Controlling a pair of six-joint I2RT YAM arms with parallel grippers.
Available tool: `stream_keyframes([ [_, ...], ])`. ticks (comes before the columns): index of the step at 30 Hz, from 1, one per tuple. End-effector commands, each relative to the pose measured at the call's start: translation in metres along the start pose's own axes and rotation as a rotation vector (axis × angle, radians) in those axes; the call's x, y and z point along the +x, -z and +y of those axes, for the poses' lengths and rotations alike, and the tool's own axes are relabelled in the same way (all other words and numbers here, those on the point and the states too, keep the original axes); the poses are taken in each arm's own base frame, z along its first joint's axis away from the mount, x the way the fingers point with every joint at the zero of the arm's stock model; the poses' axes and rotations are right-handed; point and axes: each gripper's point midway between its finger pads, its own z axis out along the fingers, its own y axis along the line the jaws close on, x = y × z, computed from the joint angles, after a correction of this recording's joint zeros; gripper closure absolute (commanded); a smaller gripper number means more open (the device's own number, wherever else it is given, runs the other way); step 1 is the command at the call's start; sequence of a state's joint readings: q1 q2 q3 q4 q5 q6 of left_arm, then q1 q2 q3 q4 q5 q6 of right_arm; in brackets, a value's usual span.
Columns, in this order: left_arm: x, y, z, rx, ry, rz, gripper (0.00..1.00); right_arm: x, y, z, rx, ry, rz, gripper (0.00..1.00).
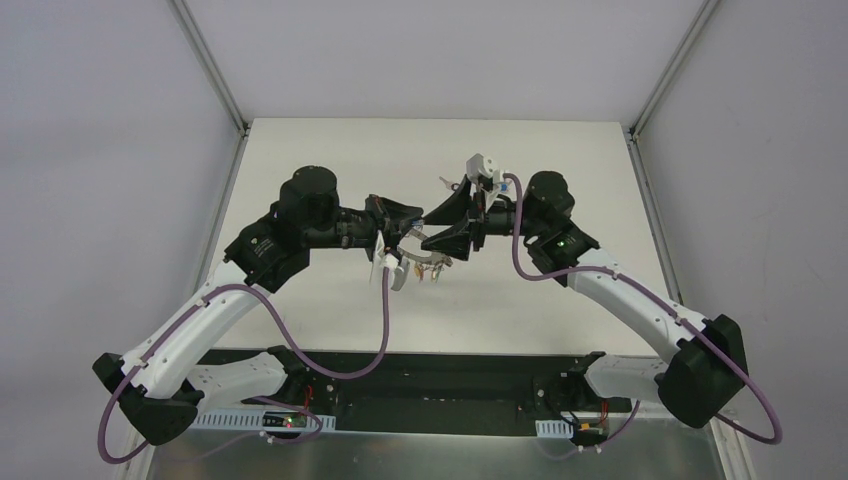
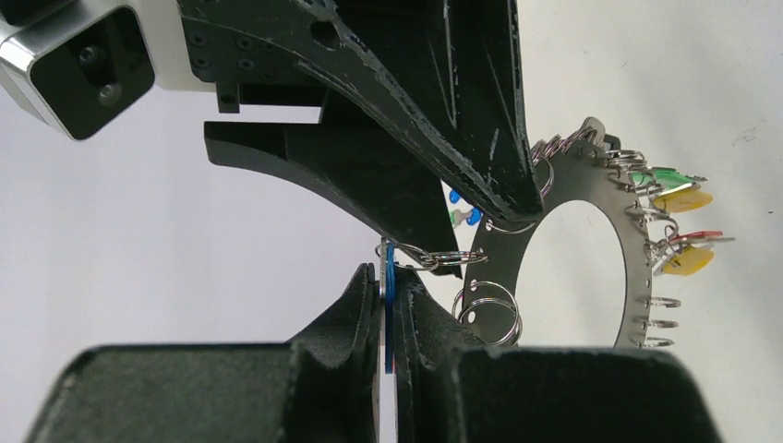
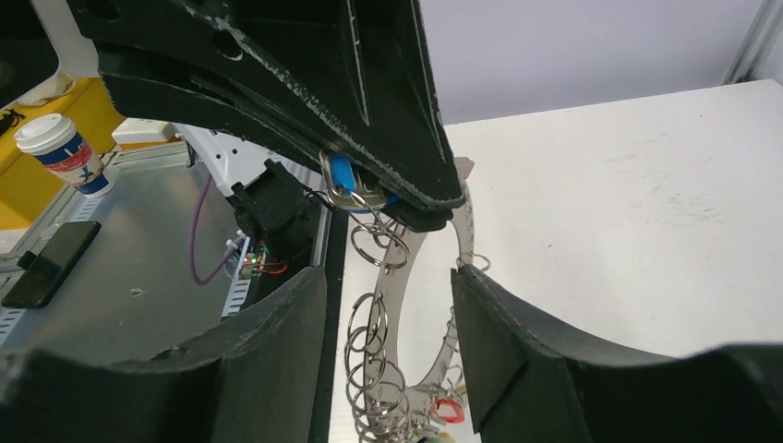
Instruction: Remove the keys from the keyring
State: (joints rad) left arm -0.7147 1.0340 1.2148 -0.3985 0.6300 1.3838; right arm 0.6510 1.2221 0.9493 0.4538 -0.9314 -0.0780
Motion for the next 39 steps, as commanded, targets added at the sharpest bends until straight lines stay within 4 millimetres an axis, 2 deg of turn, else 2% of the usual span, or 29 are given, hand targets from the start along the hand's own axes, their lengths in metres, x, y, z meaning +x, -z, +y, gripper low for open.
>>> stream_keyframes([
  [1, -0.029, 0.007, 0.036, -0.088, -0.099, -0.093, 1.00, -0.033, -0.008, 0.015, -0.079, 0.088, -0.057, 0.42],
  [5, -0.029, 0.006, 0.035, -0.086, -0.095, -0.094, 1.00, -0.038, -0.012, 0.018, -0.099, 0.091, -0.078, 0.44],
  [9, -0.028, 0.006, 0.033, -0.083, -0.093, -0.090, 1.00, -0.044, -0.014, 0.023, -0.124, 0.098, -0.100, 0.53],
  [13, -0.026, 0.007, 0.033, -0.085, -0.093, -0.082, 1.00, -0.045, -0.014, 0.027, -0.140, 0.074, -0.099, 0.73],
  [15, -0.026, 0.008, 0.034, -0.089, -0.097, -0.075, 1.00, -0.043, -0.014, 0.027, -0.135, 0.066, -0.096, 0.88],
  [16, -0.025, 0.008, 0.034, -0.091, -0.100, -0.070, 1.00, -0.041, -0.013, 0.027, -0.132, 0.062, -0.095, 0.98],
  [17, -0.025, 0.009, 0.034, -0.092, -0.101, -0.068, 1.00, -0.040, -0.012, 0.027, -0.127, 0.060, -0.096, 1.00],
  [21, -0.020, 0.010, 0.034, -0.097, -0.107, -0.041, 1.00, -0.037, -0.009, 0.026, -0.102, 0.032, -0.098, 1.00],
  [24, -0.013, 0.011, 0.030, -0.097, -0.108, -0.007, 1.00, -0.038, -0.005, 0.017, -0.044, -0.010, -0.113, 1.00],
  [27, -0.007, 0.014, 0.021, -0.094, -0.096, 0.022, 1.00, -0.043, 0.001, 0.003, 0.045, -0.082, -0.148, 1.00],
  [33, 0.007, 0.011, -0.010, -0.053, -0.042, 0.056, 1.00, -0.066, 0.013, -0.027, 0.169, -0.247, -0.339, 1.00],
  [39, 0.013, 0.012, -0.024, -0.069, -0.016, 0.073, 1.00, -0.067, 0.027, -0.057, 0.283, -0.445, -0.436, 1.00],
])
